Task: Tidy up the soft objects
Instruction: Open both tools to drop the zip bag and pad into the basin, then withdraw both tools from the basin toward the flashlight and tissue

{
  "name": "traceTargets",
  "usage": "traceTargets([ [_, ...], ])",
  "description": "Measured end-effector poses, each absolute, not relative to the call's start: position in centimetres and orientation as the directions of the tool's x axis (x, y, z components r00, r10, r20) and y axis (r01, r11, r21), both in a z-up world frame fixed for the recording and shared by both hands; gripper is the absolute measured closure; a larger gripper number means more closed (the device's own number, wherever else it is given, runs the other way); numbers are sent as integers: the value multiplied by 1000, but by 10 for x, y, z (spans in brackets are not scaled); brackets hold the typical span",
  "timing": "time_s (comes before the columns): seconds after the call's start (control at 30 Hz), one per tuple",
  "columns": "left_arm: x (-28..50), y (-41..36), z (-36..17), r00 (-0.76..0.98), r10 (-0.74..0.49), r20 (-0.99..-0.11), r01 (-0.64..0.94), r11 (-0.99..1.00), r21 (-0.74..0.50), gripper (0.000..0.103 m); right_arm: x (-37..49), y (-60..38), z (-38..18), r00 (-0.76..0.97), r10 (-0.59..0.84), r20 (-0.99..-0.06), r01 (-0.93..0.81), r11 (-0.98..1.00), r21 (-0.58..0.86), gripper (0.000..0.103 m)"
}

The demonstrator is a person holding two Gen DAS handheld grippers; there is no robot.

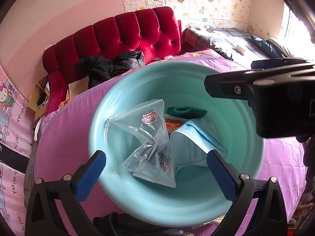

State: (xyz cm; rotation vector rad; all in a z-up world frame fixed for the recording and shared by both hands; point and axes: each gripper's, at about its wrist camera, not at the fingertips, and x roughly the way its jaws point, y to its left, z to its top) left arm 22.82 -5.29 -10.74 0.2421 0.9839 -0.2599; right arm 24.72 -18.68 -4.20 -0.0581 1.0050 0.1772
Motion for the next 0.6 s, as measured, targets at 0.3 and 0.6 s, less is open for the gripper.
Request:
traceTargets([
  [0.3, 195, -45, -96, 532, -104, -840, 302, 951, 73, 0, 210, -191, -29, 538, 126, -834, -175, 984, 36, 0],
  [0.6, 160, -40, -88, 550, -104, -829, 272, 960, 60, 0, 167, -191, -19, 548, 122, -827, -192, 981, 17, 0],
])
